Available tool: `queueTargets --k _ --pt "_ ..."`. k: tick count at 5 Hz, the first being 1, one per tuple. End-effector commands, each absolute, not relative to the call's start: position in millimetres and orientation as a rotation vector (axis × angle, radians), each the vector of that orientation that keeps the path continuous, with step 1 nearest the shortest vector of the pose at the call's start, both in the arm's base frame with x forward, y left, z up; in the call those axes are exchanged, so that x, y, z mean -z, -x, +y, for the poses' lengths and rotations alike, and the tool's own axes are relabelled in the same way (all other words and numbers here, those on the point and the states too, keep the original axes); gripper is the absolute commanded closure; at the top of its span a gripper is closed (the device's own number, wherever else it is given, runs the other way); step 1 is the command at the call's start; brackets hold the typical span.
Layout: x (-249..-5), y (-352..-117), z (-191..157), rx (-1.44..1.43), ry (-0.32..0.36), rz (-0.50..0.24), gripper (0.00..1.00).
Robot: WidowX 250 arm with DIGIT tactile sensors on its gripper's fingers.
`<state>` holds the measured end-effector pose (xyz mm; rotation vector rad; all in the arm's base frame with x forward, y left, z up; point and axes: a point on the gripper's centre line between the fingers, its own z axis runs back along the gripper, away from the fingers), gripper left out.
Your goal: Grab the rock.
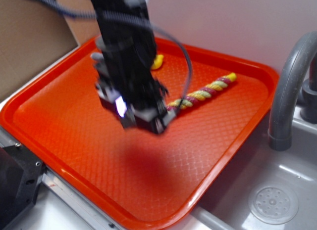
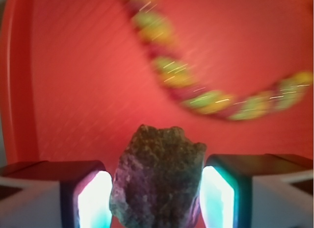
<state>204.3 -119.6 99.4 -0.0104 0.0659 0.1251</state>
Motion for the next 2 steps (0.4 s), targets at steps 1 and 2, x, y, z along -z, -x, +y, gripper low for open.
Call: queueTargets --k 1,2 --pt "-178.9 -233.5 -70.2 -0.224 0.127 -0.072 1.00" --pt "-200.9 -235.6 -59.4 -0.242 0.144 -0.120 1.00"
